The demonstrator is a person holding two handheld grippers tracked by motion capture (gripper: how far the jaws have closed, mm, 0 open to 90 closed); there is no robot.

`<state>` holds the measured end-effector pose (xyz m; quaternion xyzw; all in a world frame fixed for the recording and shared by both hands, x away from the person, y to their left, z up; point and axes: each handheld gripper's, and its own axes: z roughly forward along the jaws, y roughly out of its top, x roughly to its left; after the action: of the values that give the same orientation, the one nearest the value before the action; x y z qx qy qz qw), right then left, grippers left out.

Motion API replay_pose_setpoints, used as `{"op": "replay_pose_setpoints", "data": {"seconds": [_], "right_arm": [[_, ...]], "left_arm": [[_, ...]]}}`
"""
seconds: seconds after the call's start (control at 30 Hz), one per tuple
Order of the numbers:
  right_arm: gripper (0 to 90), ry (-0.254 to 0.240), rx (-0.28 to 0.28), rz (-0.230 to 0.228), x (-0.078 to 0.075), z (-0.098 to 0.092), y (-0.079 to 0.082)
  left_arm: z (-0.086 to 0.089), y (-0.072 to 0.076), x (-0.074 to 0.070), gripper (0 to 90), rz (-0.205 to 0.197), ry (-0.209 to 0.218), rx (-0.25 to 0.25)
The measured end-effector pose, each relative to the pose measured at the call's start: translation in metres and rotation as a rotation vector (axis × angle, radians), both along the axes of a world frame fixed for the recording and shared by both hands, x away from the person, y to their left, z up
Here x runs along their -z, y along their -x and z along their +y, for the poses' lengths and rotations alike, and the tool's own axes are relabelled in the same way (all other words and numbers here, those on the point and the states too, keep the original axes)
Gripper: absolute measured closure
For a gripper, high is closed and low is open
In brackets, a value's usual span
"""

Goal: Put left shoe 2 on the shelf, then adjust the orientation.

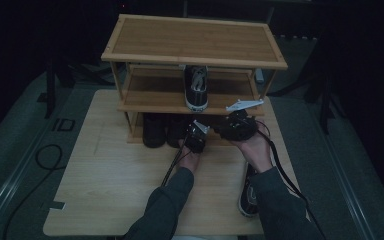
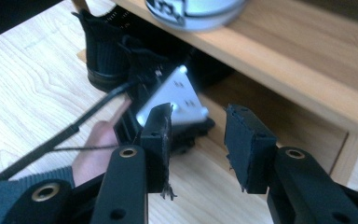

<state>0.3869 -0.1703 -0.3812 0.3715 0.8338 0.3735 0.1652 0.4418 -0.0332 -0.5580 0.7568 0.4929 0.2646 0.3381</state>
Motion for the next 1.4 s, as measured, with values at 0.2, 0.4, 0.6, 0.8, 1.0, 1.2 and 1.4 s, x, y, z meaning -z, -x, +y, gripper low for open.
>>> {"op": "replay_pose_setpoints", "data": {"seconds": [0.2,0.4,0.6,0.8,1.0,1.2,1.4], "right_arm": [[59.1,-0.001,0.021,0.017,0.006,-0.014,0.005],[57.5,0.009,0.058,0.033,0.015,-0.03,0.011],[56.9,0.01,0.078,0.045,0.021,-0.042,0.015],[57.1,0.025,0.116,0.048,0.024,-0.055,0.02],[57.3,0.047,0.147,0.056,0.031,-0.066,0.022],[60.0,0.078,0.179,0.064,0.039,-0.073,0.024],[64.6,0.111,0.212,0.086,0.049,-0.081,0.023]], "left_arm": [[0.0,0.0,0.0,90.0,-0.004,-0.005,0.003],[0.0,0.0,0.0,90.0,-0.001,0.0,0.01],[0.0,0.0,0.0,90.0,-0.001,-0.002,0.01],[0.0,0.0,0.0,90.0,-0.001,-0.001,0.01],[0.0,0.0,0.0,89.9,0.0,-0.001,0.011],[0.001,0.0,0.0,89.9,0.002,0.003,0.011],[0.001,-0.001,0.0,89.9,0.002,0.009,0.01]]}}
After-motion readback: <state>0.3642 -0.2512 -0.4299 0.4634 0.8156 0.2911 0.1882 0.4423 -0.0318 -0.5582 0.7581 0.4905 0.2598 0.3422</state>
